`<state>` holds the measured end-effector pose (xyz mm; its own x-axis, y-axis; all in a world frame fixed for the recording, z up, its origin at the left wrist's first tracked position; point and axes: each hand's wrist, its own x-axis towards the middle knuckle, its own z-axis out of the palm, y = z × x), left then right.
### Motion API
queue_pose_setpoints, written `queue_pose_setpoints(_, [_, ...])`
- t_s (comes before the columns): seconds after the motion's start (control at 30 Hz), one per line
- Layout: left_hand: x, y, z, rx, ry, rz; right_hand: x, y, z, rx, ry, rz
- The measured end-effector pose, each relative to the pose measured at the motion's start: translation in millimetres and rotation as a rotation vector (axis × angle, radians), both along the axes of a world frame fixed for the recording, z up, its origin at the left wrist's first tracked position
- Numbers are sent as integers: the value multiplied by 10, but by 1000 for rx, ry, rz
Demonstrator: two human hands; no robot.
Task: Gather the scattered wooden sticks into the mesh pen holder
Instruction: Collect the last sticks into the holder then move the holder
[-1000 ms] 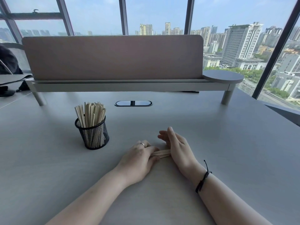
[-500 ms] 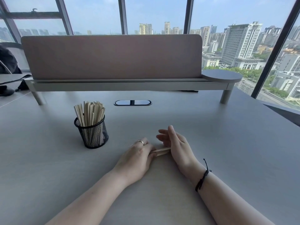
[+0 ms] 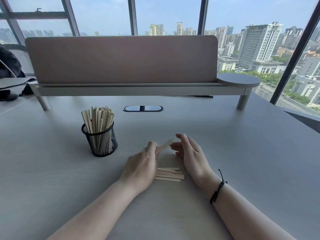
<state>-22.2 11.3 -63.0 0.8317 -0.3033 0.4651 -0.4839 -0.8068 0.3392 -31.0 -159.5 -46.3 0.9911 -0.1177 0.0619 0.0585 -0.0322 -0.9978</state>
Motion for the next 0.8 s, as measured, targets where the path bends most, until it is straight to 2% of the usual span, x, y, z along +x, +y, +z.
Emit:
queue_pose_setpoints(0.1, [29,25,30,-207,-132,72,-49,-18,13,-354,-55,129])
queue_pose_setpoints(0.2, [15,87,123,-540,-125,89,-161,-4,9,-923,-107,382])
queue_pose_setpoints(0.27, [50,168,142,-671,-91,94,-184,29,-22,-1137,-174,437])
queue_pose_setpoints(0.43, [66,300,183,-974,96,13,-168,44,74,-1117,-240,293])
queue_pose_setpoints(0.63, [75,292,168,-949,83,28,-198,4,174,-1178,-90,316])
queue_pose_setpoints(0.8, [87,296,152,-926,92,32,-235,7,199,-1175,-101,349])
